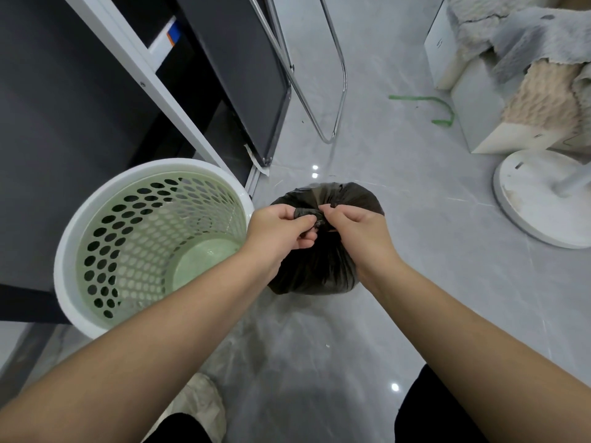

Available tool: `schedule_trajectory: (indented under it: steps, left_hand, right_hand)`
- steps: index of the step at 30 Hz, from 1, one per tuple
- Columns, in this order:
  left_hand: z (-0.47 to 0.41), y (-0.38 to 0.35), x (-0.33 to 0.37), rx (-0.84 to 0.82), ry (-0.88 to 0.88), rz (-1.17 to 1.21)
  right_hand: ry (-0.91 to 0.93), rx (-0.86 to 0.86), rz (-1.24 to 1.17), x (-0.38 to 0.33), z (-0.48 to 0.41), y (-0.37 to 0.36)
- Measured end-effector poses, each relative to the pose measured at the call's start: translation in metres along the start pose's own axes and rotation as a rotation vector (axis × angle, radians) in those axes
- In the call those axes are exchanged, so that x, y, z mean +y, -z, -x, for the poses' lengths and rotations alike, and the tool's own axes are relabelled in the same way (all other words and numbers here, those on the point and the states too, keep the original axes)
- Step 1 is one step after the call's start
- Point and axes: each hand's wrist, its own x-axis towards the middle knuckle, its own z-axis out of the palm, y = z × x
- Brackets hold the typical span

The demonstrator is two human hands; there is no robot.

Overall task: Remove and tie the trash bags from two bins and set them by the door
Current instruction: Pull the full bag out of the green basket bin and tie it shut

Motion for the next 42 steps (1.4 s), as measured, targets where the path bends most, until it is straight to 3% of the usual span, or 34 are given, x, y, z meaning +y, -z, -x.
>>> schedule_trajectory:
  steps: [7,10,16,24,31,37,42]
  left_hand:
    - [0.007,-0.002,0.011,-0.238,0.340,0.317]
    - [0.007,-0.004,0.015,-0.239,0.380,0.434]
    - [0.007,-0.001,0.010,-0.119,0.105,0.173]
    - [0.007,0.027,0.034,-0.163,-0.426,-0.312]
    - [0.006,0.040,0.037,-0.308,-0.579,-0.393]
    - [0.007,0.040,0.040,-0.392,-0.672,-0.614]
    - [0.005,0.041,0.041,-0.505,-0.705,-0.761]
  right_hand:
    - [0.036,-0.009,-0.049,0.000,0.000,0.000]
    - [0.068,-0.017,-0.057,0.000,0.001,-0.001]
    - [0.168,-0.032,0.046,0.000,0.003,0.006]
    - [0.445,-0.109,0.271,0.000,-0.008,0.019]
    - [0.631,-0.246,0.398,-0.005,-0.001,0.022]
    - [0.555,-0.443,0.393,-0.008,0.000,0.027]
    - [0.487,-0.469,0.324,-0.005,0.001,0.030]
